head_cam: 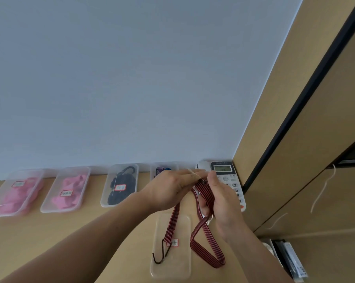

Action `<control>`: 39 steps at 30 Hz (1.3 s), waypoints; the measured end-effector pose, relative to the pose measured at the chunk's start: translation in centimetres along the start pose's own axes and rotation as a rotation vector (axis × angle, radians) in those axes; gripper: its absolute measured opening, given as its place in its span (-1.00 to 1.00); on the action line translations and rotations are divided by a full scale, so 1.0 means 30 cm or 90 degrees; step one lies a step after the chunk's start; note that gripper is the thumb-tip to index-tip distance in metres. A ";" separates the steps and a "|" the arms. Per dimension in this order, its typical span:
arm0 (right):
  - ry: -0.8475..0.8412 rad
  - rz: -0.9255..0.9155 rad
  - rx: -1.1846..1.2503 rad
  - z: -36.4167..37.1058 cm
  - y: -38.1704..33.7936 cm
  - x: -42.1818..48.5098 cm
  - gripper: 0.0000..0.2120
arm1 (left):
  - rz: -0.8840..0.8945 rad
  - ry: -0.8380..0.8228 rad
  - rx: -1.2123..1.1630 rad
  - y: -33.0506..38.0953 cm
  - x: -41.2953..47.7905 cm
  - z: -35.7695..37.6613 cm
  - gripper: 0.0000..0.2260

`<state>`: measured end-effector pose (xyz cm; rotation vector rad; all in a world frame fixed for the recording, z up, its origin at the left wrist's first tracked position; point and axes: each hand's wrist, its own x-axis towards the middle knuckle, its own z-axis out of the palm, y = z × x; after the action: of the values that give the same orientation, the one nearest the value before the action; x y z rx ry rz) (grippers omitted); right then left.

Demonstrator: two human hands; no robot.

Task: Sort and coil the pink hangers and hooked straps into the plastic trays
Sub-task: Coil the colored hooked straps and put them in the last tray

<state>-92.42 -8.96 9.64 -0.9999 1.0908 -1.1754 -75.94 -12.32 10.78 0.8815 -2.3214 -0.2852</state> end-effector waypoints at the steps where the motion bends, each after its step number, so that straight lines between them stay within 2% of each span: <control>1: -0.001 -0.006 0.004 -0.001 0.001 0.003 -0.31 | -0.008 -0.017 -0.023 -0.013 -0.002 0.000 -0.63; 3: 0.005 -0.017 -0.002 -0.001 0.003 0.007 -0.39 | -0.082 -0.058 -0.107 -0.021 -0.005 0.005 -0.56; 5: 0.021 -0.035 -0.012 0.001 0.001 0.010 -0.49 | -0.212 -0.034 -0.229 -0.019 -0.005 0.020 -0.59; 8: 0.057 -0.069 -0.023 0.005 -0.001 0.018 -0.53 | -0.431 0.007 -0.549 0.019 0.026 0.020 -0.75; 10: 0.065 -0.083 -0.045 0.009 0.005 0.019 -0.57 | -0.477 -0.022 -0.663 0.032 0.046 0.019 -0.69; 13: 0.062 -0.097 -0.061 0.011 0.020 0.018 -0.61 | -0.451 -0.046 -0.697 0.047 0.068 0.010 -0.68; 20: 0.100 -0.075 -0.129 0.002 0.028 0.019 -0.52 | -0.490 0.027 -0.673 0.038 0.081 0.014 -0.80; 25: 0.076 -0.053 -0.116 -0.008 0.034 0.012 -0.58 | -0.439 0.035 -0.541 0.007 0.076 -0.004 -0.84; 31: 0.068 -0.047 -0.091 -0.008 0.038 0.016 -0.46 | -0.379 0.007 -0.464 -0.013 0.063 -0.021 -0.86; 35: 0.066 -0.040 -0.049 -0.004 0.040 0.015 -0.41 | -0.292 -0.022 -0.330 -0.014 0.055 0.002 -0.86; 39: 0.088 -0.021 -0.033 0.001 0.030 0.021 -0.27 | -0.162 -0.003 -0.139 -0.018 0.042 0.023 -0.87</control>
<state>-92.18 -9.48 8.70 -0.9912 1.2229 -1.2640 -76.84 -13.56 10.63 1.0631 -2.1310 -0.6357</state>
